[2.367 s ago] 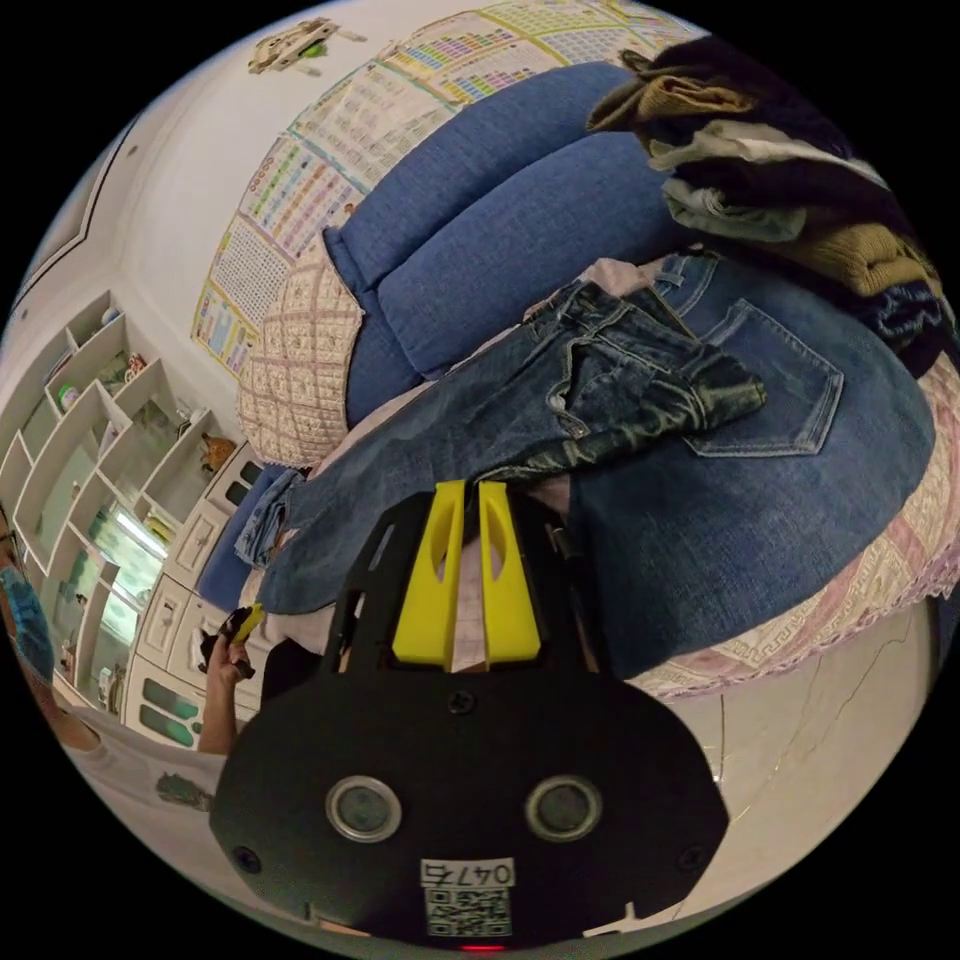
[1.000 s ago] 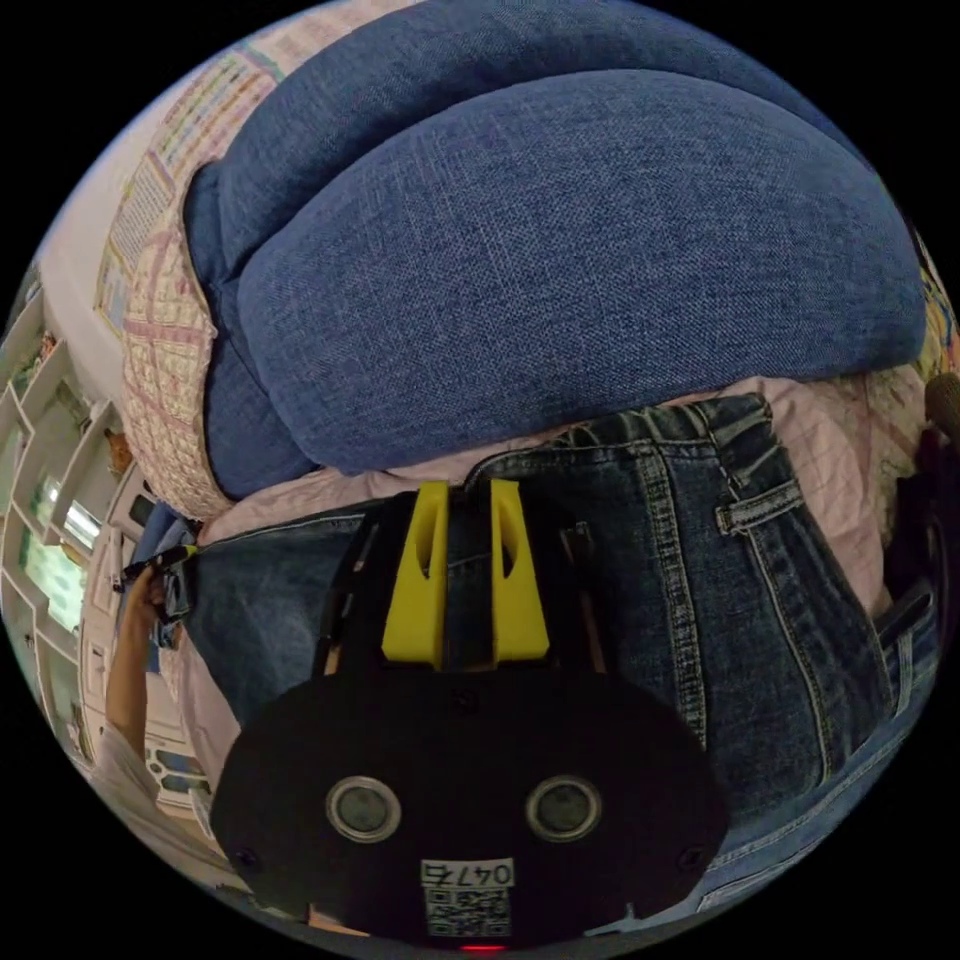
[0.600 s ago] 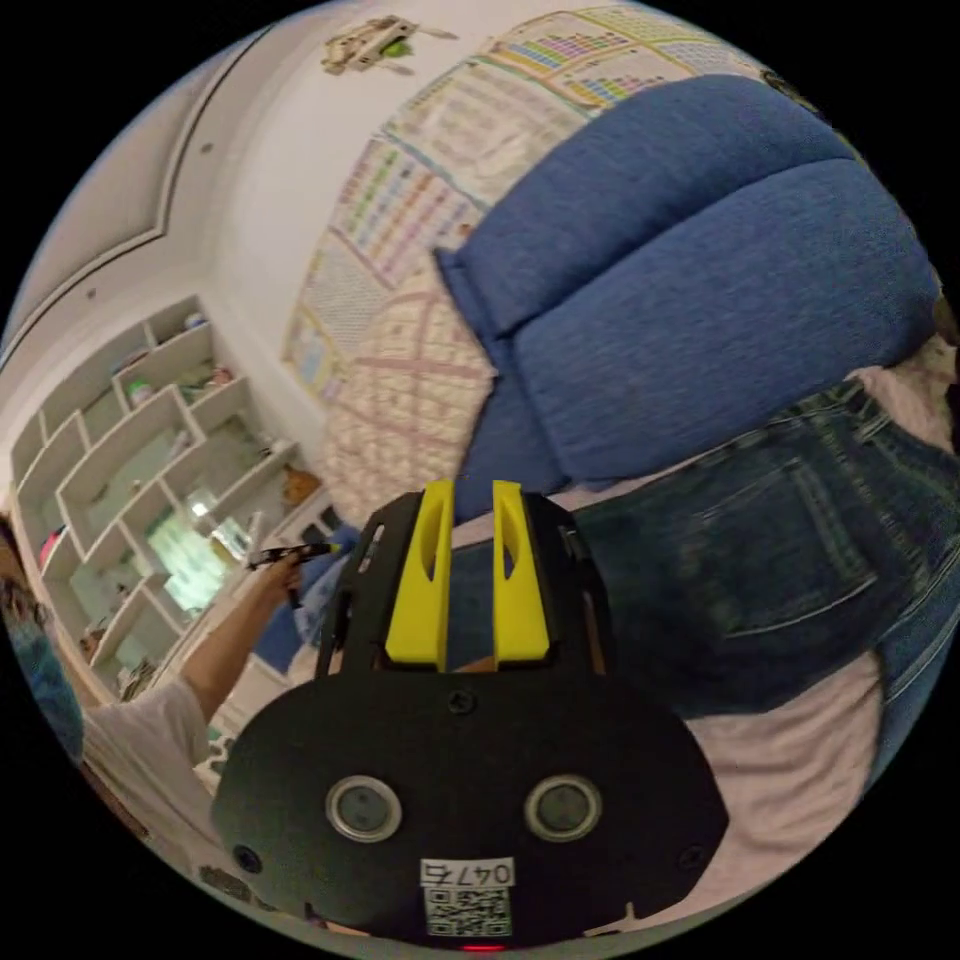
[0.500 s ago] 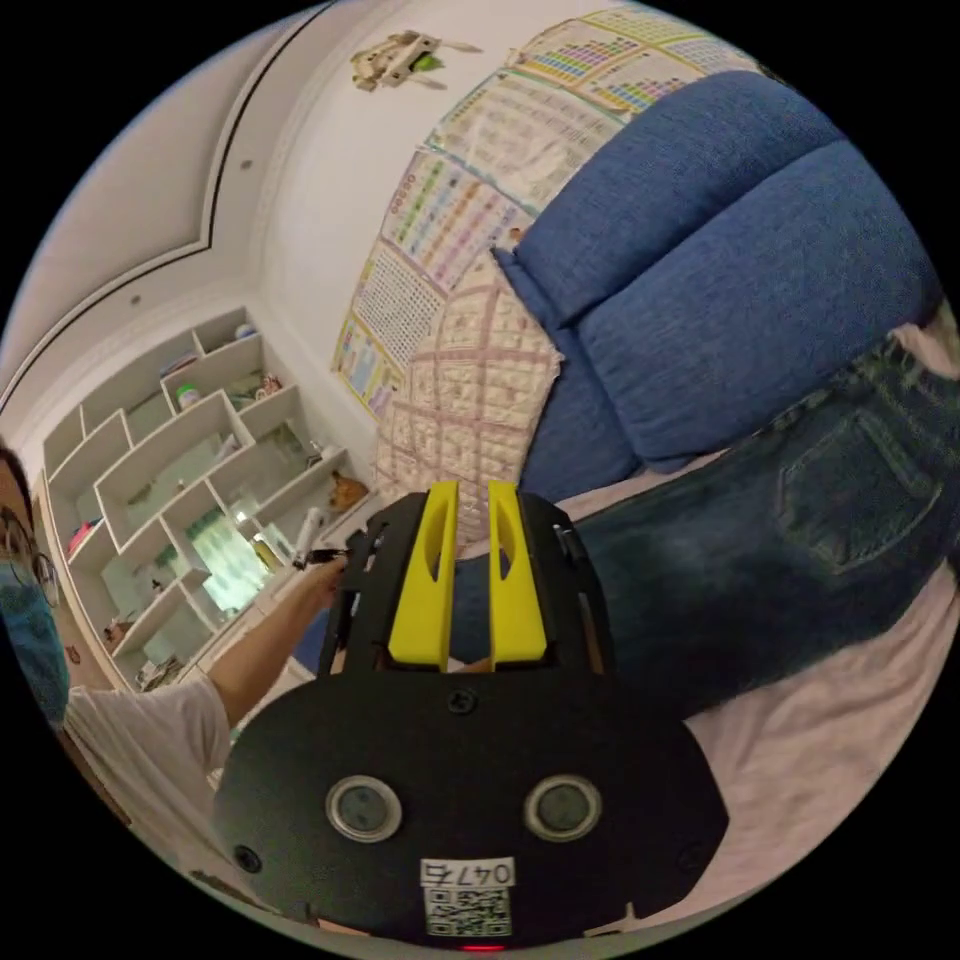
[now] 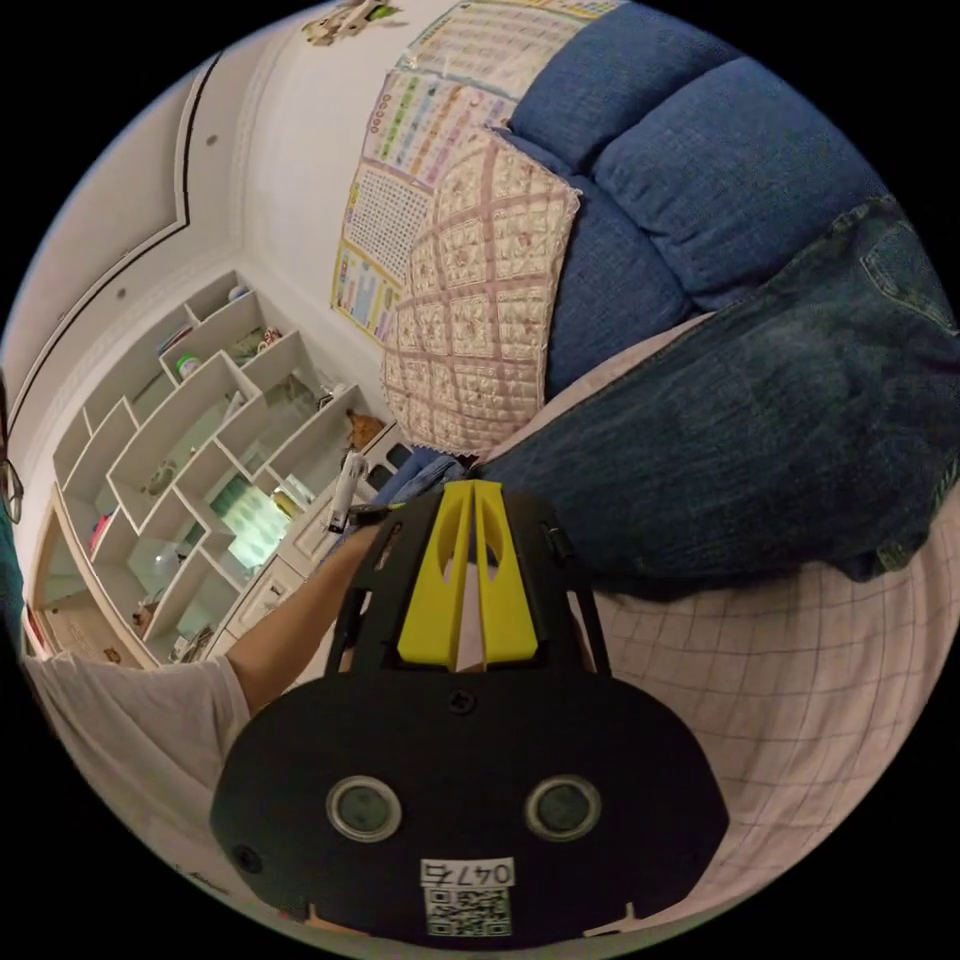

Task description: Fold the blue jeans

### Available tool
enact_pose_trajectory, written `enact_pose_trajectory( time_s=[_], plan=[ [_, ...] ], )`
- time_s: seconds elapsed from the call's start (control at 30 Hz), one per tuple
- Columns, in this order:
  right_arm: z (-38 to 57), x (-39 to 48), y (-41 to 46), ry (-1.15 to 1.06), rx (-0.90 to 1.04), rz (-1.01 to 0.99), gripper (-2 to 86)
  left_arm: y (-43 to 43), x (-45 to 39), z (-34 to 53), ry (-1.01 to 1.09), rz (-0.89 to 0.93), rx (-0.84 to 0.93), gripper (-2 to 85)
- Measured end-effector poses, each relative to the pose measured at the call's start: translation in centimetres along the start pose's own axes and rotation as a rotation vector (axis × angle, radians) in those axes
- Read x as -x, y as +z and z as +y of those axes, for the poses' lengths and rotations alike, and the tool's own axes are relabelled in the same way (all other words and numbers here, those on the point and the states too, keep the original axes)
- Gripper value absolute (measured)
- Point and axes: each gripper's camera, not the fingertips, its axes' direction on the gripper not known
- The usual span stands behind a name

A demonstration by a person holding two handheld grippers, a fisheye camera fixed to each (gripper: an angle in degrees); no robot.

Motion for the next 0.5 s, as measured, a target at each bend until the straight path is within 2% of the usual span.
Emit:
enact_pose_trajectory(
  time_s=[0.1, 0.13, 0.2, 0.27, 0.33, 0.5],
  plan=[
    [0.3, -0.3, 0.2, 0.013, 0.013, -0.046, -1.3, -3.4, 5.8, -1.1, -0.153, -0.216, -0.087, 1.3],
    [0.4, -0.3, 0.2, 0.007, 0.011, -0.058, -1.3, -4.5, 8.6, -1.4, -0.257, -0.338, -0.091, 1.0],
    [0.4, -0.4, 0.4, 0.004, 0.023, -0.071, -1.3, -6.0, 12.9, -1.2, -0.396, -0.442, -0.065, 0.6],
    [0.7, -0.5, 0.5, 0.009, 0.039, -0.083, -1.3, -7.6, 16.8, 0.3, -0.511, -0.335, -0.077, 0.7],
    [1.4, -0.6, 0.4, 0.025, 0.028, -0.103, -1.3, -8.3, 20.4, 3.7, -0.58, -0.05, -0.138, 2.1],
    [2.5, -0.2, 0.6, 0.019, 0.041, -0.111, -1.3, -5.4, 24.0, 10.0, -0.702, 0.139, -0.01, 4.9]
  ],
)
